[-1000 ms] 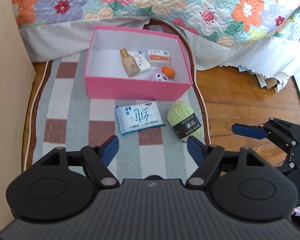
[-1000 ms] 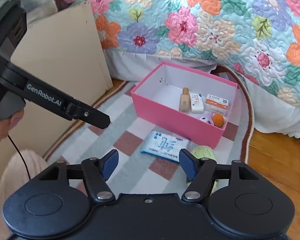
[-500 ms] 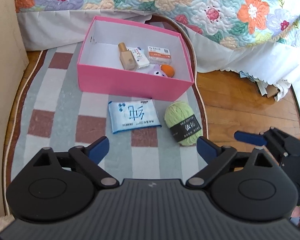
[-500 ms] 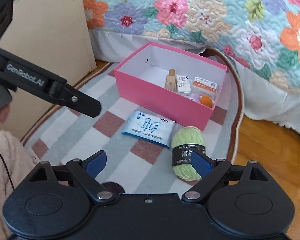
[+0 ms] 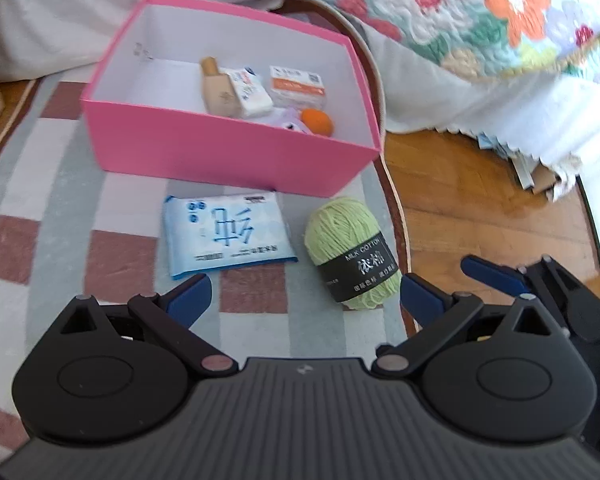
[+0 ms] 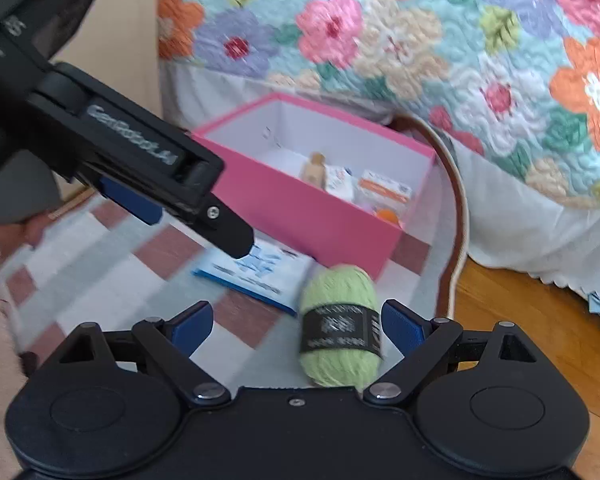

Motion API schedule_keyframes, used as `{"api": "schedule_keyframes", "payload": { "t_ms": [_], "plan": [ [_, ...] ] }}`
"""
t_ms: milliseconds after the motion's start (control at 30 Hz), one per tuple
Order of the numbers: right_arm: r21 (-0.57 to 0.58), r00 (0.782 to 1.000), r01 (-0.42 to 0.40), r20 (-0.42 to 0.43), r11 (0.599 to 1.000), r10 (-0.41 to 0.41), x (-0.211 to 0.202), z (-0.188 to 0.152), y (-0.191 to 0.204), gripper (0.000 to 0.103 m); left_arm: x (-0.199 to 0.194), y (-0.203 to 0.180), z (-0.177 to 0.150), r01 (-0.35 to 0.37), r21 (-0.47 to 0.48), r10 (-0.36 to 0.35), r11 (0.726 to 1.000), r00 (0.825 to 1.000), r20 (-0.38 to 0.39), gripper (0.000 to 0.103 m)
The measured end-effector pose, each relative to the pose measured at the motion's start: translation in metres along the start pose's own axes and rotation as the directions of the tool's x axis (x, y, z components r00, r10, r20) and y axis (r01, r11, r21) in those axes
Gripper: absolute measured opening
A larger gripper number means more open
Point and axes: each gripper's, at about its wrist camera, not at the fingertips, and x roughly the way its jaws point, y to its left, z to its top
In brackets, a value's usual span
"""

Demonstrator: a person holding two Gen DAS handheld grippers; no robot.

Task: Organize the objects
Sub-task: 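Withdraw the left tool and move it toward the green yarn ball, then lower the left tool around the yarn ball and close on its band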

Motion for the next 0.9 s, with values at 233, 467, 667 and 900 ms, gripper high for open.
{"api": "schedule_keyframes", "payload": {
  "t_ms": [233, 467, 667, 900],
  "plan": [
    [-0.078, 1.000, 0.004, 0.017, 0.997, -0.003, 0.030, -0.021, -0.008, 0.093, 0.032, 0.003, -0.002, 0.023, -0.061, -0.019, 0.998, 0.997, 0.076, 0.101],
    [-0.139, 1.000, -0.005, -0.016, 0.990, 0.002, 0.057, -0.032, -0.018, 0.093, 0.057, 0.002, -0.009, 0.076, -0.063, -0.068, 0.995, 0.991, 0.116, 0.098],
    [-0.087, 0.998, -0.018, -0.065, 0.996, 0.013, 0.086, -0.041, -0.027, 0.093, 0.078, 0.003, -0.011, 0.174, -0.119, -0.160, 0.978, 0.980, 0.114, 0.098],
    [-0.011, 0.990, -0.023, -0.143, 1.000, 0.021, 0.104, -0.044, -0.039, 0.093, 0.107, 0.016, -0.017, 0.225, -0.168, -0.209, 0.960, 0.972, 0.105, 0.095]
  ]
}}
